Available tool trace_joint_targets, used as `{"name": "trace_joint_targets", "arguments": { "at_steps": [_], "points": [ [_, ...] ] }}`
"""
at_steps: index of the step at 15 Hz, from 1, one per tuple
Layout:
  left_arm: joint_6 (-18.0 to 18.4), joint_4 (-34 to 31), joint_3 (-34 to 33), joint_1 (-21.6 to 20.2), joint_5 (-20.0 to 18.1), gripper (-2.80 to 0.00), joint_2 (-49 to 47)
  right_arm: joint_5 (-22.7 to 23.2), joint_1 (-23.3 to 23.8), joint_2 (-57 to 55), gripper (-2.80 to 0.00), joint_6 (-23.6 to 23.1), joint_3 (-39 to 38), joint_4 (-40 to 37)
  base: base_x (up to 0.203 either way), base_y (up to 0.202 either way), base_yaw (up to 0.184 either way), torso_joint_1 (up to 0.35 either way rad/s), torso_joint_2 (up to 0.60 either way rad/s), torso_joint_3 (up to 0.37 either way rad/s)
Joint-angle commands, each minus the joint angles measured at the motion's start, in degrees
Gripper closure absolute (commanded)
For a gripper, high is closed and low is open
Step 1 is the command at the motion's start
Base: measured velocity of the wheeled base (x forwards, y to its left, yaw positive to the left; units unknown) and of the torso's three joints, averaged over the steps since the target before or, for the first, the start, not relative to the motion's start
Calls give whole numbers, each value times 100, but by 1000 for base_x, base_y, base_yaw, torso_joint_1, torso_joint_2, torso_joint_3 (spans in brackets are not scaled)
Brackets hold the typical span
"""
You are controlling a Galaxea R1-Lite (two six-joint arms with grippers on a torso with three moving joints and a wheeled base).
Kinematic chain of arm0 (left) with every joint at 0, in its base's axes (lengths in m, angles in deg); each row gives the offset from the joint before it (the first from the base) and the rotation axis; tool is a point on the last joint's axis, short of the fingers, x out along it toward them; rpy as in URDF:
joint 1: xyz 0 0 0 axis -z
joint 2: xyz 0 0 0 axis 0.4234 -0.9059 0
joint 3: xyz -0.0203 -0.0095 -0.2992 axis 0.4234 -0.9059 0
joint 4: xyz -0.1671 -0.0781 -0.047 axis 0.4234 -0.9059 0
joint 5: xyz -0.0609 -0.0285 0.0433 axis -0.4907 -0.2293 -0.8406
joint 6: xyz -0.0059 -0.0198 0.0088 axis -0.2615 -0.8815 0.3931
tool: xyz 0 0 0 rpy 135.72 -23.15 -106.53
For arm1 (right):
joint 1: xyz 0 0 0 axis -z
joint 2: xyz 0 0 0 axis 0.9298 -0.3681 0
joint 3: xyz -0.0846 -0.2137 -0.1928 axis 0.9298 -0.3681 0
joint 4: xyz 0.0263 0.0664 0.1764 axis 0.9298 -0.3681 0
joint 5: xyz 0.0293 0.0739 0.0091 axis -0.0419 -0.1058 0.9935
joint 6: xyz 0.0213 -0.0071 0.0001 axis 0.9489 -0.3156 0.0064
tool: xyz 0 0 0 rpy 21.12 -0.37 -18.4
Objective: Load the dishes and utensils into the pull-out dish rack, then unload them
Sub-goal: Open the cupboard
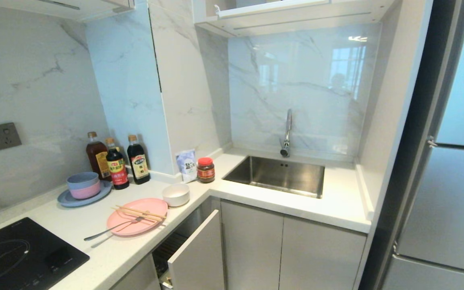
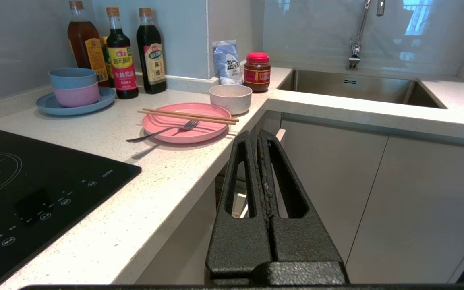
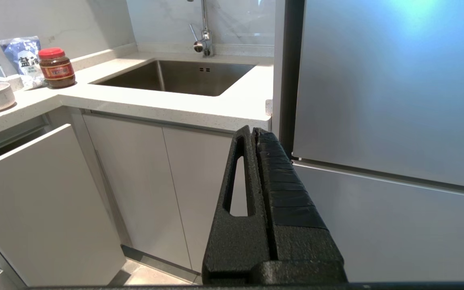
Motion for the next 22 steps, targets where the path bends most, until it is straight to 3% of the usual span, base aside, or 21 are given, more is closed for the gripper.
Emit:
{"name": "trace_joint_targets", "arguments": {
  "at_steps": [1, 16, 22],
  "points": [
    [2, 0, 0, -2, -1, 0, -2, 0, -4, -5, 0, 0, 0, 3, 0, 0, 0, 0, 0, 0],
    [2, 0, 0, -4, -1, 0, 2, 0, -4, -5, 0, 0, 0, 3, 0, 0, 0, 0, 0, 0],
    [2, 0, 0, -4, -1, 0, 2, 0, -4, -5, 0, 0, 0, 3, 0, 0, 0, -143, 309, 153]
  ]
}}
